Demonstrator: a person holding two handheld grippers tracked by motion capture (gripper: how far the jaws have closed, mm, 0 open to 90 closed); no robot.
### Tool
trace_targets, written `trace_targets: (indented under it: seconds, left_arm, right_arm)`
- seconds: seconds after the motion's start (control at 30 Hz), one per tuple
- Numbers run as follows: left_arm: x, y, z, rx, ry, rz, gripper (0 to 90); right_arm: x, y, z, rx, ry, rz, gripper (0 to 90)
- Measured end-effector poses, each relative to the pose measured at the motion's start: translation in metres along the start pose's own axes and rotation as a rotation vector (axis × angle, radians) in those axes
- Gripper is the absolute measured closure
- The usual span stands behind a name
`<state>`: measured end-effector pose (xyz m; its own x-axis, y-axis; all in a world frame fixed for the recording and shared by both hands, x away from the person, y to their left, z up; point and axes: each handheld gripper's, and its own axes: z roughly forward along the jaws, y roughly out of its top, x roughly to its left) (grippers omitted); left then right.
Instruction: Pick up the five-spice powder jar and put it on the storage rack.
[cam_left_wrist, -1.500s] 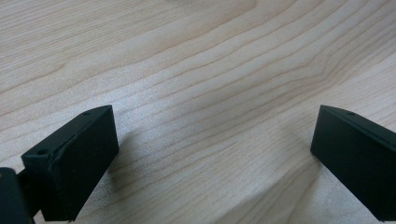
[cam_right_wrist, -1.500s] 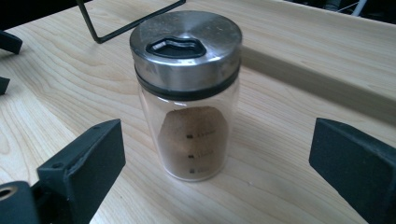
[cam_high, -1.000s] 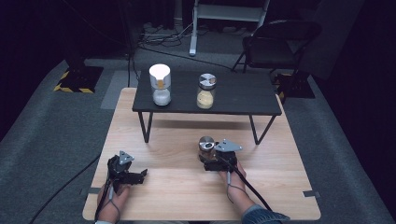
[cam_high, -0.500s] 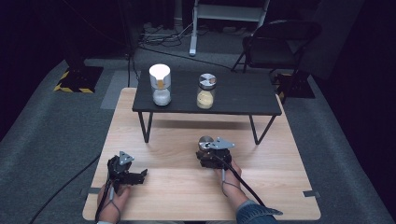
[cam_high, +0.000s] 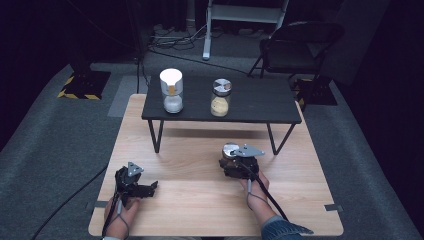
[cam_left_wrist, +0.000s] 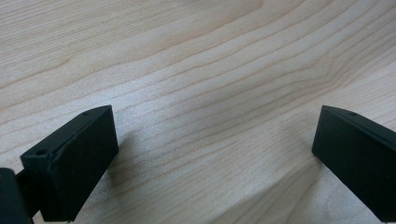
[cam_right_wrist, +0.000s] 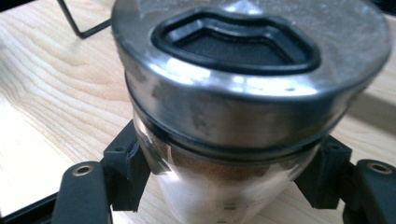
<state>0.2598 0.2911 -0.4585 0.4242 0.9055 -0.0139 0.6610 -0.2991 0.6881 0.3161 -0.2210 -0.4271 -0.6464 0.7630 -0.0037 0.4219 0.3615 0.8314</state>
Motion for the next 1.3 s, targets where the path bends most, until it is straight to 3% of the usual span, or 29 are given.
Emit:
trace_targets:
  seconds: [0.33, 0.63, 1.03, 1.3]
  left_arm:
    - [0.001, 0.001, 0.001, 0.001, -0.006, 0.003, 0.3]
    - [0.001, 0.001, 0.001, 0.001, -0.006, 0.003, 0.3]
    - [0.001, 0.001, 0.001, 0.001, -0.007, 0.004, 0.3]
    - [0.001, 0.001, 0.001, 0.001, -0.007, 0.004, 0.3]
  right_arm:
    - [-0.016, 0.026, -0.046, -0.030, -0.027, 0.017, 30.0]
    - [-0.024, 0.072, -0.078, -0.062, -0.042, 0.022, 30.0]
    - [-0.030, 0.140, -0.096, -0.050, -0.047, 0.011, 30.1]
    - [-0.032, 0.159, -0.097, -0.066, -0.082, 0.003, 30.0]
